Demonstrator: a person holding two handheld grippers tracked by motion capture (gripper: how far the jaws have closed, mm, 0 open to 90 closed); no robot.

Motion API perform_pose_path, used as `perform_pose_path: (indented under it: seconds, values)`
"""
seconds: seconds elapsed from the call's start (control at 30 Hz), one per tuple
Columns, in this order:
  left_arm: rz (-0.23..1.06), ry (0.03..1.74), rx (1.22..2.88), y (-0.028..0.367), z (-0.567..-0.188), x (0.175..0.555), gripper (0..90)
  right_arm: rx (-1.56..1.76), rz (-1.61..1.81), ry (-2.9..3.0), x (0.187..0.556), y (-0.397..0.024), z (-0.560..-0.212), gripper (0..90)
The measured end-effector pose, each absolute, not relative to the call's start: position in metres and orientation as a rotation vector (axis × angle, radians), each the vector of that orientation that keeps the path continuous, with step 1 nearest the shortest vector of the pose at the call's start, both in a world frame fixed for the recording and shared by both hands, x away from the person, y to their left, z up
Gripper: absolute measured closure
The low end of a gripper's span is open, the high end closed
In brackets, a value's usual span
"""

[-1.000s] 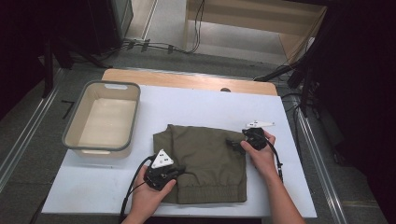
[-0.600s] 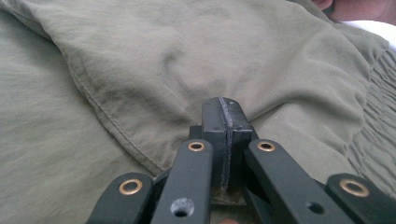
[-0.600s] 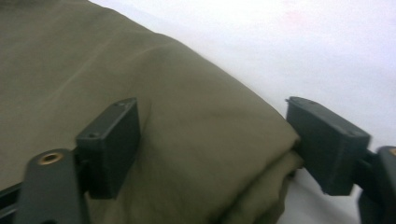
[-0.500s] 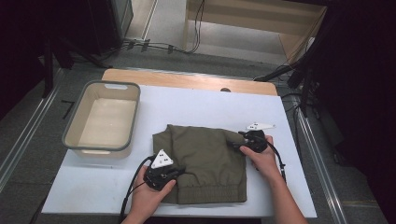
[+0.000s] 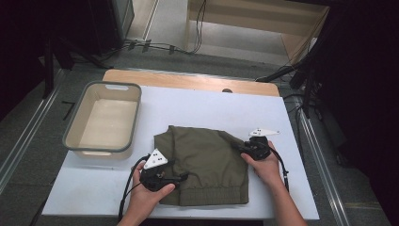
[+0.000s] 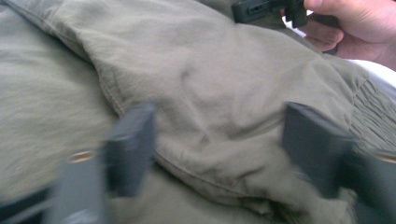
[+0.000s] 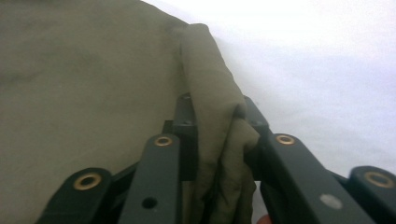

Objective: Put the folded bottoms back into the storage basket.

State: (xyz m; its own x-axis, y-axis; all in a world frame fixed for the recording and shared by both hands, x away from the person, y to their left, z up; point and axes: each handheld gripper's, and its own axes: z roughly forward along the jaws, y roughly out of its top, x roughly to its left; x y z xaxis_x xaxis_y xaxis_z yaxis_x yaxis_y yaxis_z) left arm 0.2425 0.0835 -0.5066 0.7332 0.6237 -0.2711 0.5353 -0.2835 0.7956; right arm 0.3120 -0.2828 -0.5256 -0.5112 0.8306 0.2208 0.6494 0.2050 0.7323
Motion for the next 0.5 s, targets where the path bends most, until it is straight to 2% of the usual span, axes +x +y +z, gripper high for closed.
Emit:
perform_pose_path:
  seconds: [0.07,0.13,0.5]
  values:
    - [0.12,0.878,1.971,0.085,-0.505,0.242,6.5,1.413,1.213,2.233,0.308,-0.285,-0.524,75.5]
    - [0.13,0.883,1.972,0.085,-0.504,0.241,2.0,1.417,1.21,2.224,0.306,-0.286,-0.523,75.9]
    - [0.134,0.91,1.979,0.086,-0.499,0.241,0.0,1.418,1.221,2.11,0.279,-0.297,-0.507,77.2]
